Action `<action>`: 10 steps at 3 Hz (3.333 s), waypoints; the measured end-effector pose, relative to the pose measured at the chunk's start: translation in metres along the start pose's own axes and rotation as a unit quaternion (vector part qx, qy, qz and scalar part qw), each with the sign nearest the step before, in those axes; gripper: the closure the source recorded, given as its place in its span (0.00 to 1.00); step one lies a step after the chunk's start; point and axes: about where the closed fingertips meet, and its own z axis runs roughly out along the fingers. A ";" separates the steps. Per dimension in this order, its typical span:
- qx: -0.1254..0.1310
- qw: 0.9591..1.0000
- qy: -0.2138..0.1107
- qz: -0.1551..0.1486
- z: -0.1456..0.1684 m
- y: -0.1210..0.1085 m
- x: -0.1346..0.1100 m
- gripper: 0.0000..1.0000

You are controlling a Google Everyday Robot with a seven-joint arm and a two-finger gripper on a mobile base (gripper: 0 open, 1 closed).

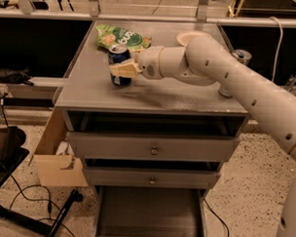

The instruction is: Place pepsi can into bottom drawer

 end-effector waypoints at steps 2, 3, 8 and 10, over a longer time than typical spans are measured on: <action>0.006 1.000 0.005 -0.013 -0.025 0.007 -0.016 1.00; 0.022 0.999 -0.006 -0.025 -0.063 0.033 -0.034 1.00; 0.036 0.997 -0.063 0.038 -0.146 0.165 0.200 1.00; 0.024 0.997 -0.049 0.052 -0.138 0.173 0.274 1.00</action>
Offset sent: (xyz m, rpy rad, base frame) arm -0.0375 -0.0491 0.0578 -0.0554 -0.0614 -0.0251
